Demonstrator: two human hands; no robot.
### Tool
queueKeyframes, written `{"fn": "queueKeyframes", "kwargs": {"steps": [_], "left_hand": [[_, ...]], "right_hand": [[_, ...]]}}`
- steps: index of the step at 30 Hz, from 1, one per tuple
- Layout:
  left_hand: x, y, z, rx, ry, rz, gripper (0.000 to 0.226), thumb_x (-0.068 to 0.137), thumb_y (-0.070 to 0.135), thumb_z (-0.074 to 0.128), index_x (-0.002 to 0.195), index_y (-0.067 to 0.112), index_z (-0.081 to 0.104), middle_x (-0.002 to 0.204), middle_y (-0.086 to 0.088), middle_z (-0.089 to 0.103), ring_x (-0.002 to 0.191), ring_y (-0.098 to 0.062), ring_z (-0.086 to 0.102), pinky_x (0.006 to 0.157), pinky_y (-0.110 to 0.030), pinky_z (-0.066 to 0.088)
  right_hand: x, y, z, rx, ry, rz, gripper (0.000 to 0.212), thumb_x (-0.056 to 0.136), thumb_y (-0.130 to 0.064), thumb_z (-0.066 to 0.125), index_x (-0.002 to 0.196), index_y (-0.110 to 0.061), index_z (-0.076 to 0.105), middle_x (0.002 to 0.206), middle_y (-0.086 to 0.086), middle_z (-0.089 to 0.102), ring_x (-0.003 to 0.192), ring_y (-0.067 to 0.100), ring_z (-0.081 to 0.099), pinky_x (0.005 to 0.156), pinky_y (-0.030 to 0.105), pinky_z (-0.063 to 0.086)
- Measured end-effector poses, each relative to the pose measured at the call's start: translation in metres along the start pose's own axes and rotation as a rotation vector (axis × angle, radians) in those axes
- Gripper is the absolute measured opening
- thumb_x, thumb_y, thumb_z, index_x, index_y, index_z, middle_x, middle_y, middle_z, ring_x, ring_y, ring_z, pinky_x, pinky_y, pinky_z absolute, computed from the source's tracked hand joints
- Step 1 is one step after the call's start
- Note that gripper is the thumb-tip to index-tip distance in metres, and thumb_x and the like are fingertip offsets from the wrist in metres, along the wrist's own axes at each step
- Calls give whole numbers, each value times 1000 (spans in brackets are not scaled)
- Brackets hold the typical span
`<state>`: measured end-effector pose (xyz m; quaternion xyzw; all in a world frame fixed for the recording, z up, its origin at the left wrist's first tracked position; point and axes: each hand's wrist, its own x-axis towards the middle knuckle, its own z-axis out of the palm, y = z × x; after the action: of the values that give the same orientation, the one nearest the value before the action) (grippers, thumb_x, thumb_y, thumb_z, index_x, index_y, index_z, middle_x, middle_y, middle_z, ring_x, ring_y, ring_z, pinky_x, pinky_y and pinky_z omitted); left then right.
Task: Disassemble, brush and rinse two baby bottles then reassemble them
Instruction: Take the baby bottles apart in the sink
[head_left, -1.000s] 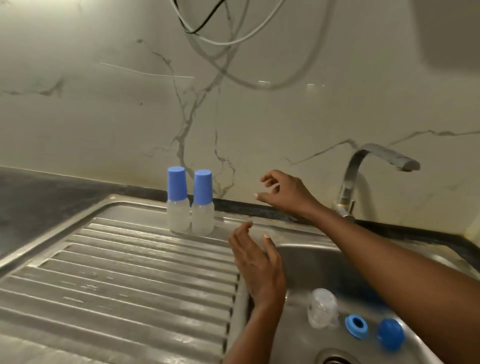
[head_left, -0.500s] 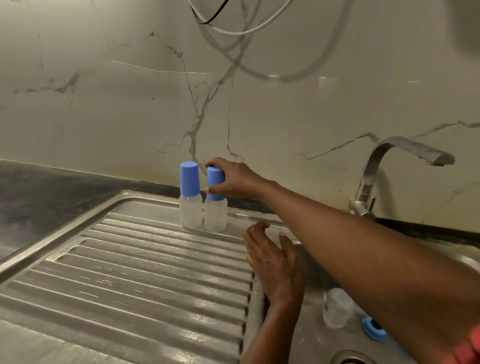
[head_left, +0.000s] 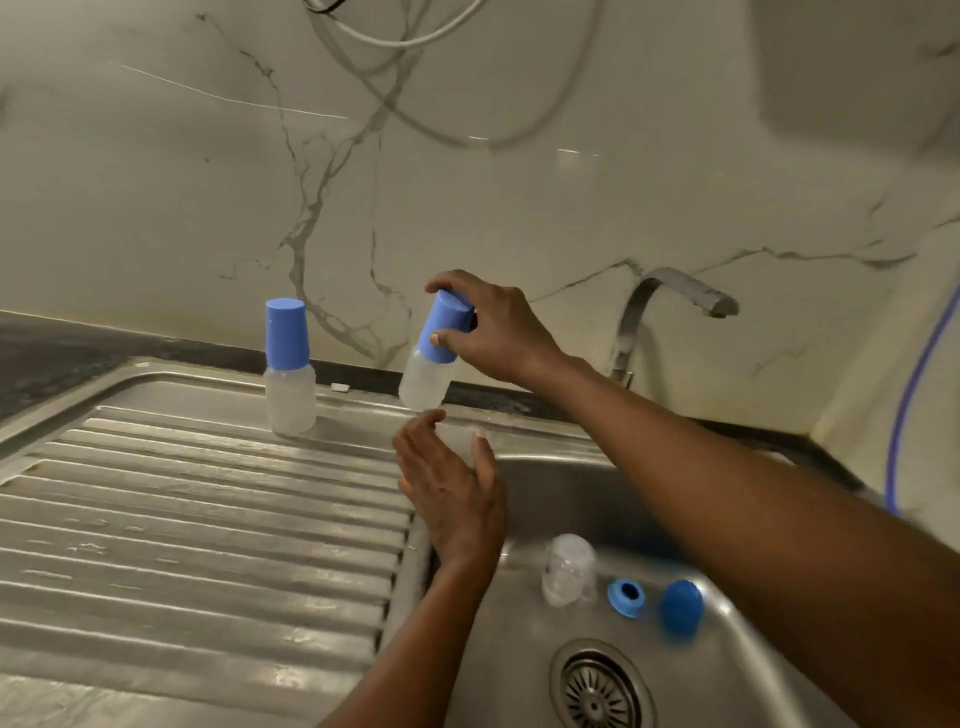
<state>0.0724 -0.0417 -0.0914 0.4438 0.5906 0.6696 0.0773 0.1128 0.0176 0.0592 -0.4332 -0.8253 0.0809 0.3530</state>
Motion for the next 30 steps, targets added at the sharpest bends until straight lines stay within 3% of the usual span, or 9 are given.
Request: {"fn": "queueKeyframes", "kwargs": {"steps": [3,6,9,12,15,22,25,27,30], "left_hand": [[-5,2,-1,-7,-54,108,67,82,45,66,136,17,38,135,-5,38,124,-20,41,98,-43,34],[-13,3,0,-42,-290,238,89,71,68,63,144,27,33,144,4,39,131,-15,39,102,-39,33],[-24,5,8,-119,-662,353,83,66,71,71,138,41,42,137,13,53,125,-7,50,105,-40,43],[-39,10,14,-39,-930,442,74,64,70,72,130,42,52,126,22,59,115,1,56,98,-37,49],[-44,8,15,-4,-1098,390,64,62,64,76,116,33,64,104,19,68,95,1,64,84,-31,55],[-39,17,11,4,-1323,204,50,78,57,71,111,20,71,97,4,74,86,-5,69,78,-25,56],[-25,18,-1,-115,-1468,-52,20,90,32,69,99,15,74,85,3,74,77,-5,67,71,-20,53],[-20,18,-9,-228,-1376,-194,12,94,22,63,95,14,72,80,2,72,72,-5,67,67,-18,52],[-14,7,-5,-365,-1004,-296,26,86,44,69,97,21,71,86,-3,72,80,-19,70,71,-29,57]], "right_hand": [[-54,14,-31,-39,97,45,45,80,-21,74,122,-22,58,115,-4,63,93,9,56,75,12,42],[-119,37,-54,-20,288,252,41,78,-32,79,113,-23,58,102,-11,62,88,5,57,70,7,41],[-176,58,-63,85,405,565,38,80,-43,75,102,-22,53,90,-8,63,69,1,62,63,12,47],[-219,76,-49,308,348,755,37,83,-39,73,100,-12,54,76,-2,64,53,-3,63,55,13,52],[-240,92,-34,422,315,826,45,81,-47,73,100,-9,57,65,7,66,49,15,62,57,37,59],[-238,105,-35,488,181,728,35,86,-42,70,93,-10,61,59,-1,58,51,12,51,49,26,43],[-236,121,-53,787,411,708,25,95,-30,59,95,-5,62,70,3,66,58,14,55,52,21,44],[-243,135,-68,894,634,768,14,97,-25,55,92,-12,60,70,3,63,56,11,55,53,22,44],[-263,145,-60,525,397,777,7,92,-21,66,96,-21,59,81,6,63,63,12,57,57,27,50]]}}
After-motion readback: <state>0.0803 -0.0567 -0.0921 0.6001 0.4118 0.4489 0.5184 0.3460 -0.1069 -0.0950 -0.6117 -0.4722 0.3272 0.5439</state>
